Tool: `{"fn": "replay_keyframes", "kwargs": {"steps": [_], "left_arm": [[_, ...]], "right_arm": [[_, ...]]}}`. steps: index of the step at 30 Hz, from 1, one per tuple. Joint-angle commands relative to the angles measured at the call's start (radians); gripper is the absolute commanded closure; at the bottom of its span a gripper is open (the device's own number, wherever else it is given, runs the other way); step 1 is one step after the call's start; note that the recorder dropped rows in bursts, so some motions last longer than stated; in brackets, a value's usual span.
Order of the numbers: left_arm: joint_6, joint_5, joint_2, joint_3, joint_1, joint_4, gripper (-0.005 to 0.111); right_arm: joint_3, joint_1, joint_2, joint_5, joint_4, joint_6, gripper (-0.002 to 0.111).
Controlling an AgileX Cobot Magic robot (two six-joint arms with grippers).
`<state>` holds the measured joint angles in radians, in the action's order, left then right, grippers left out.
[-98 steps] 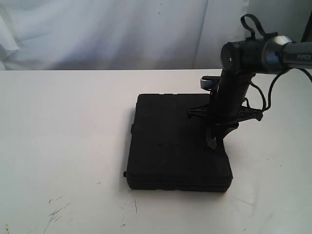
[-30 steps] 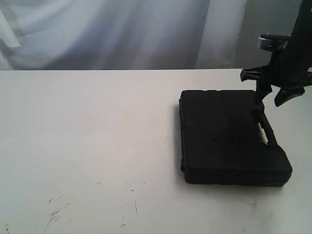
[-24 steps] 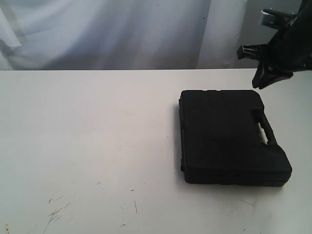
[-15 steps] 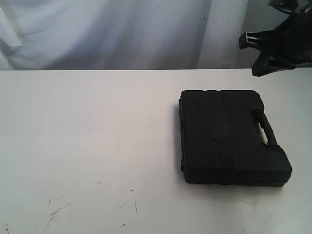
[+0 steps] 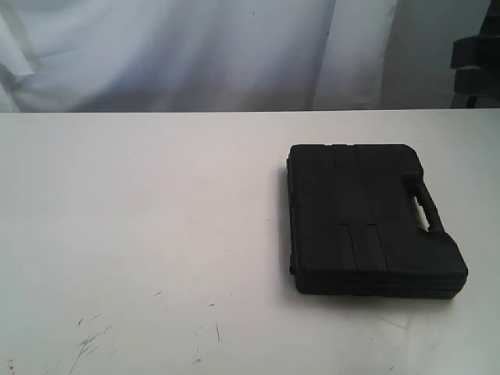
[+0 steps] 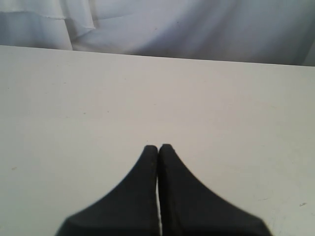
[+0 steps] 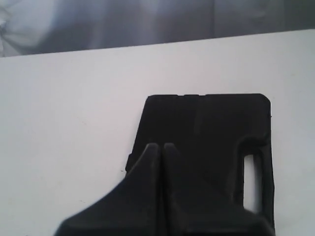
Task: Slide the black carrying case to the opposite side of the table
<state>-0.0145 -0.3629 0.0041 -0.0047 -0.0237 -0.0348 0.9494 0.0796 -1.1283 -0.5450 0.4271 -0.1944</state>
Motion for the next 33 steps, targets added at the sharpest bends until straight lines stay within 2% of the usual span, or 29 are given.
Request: {"fn": "replay_keyframes", "kwargs": {"steps": [1,16,23,27,33], "left_arm": [[-0.005,0.007,-0.004,0.005,0.006,0.001,0.107],[-0.005,0.007,-0.004,0.005,0.006,0.001,0.107],[-0.005,0.007,-0.004,0.005,0.006,0.001,0.107],[-0.005,0.007,-0.004,0.005,0.006,0.001,0.107],[-0.005,0.007,-0.004,0.005,0.006,0.001,0.107]], "right_arm": [[-0.009,0.001,0.101,-0.013,0.009,0.015,0.108],[-0.009,0.001,0.241,0.016,-0.017,-0.031,0.108],[-0.021,-0.015,0.297,-0.055,-0.03,-0.031,0.108],[-0.108,-0.047,0.392,-0.012,-0.03,-0.034,0.108],[-0.343,-0.1,0.591,0.106,-0.03,-0.034,0.108]]}}
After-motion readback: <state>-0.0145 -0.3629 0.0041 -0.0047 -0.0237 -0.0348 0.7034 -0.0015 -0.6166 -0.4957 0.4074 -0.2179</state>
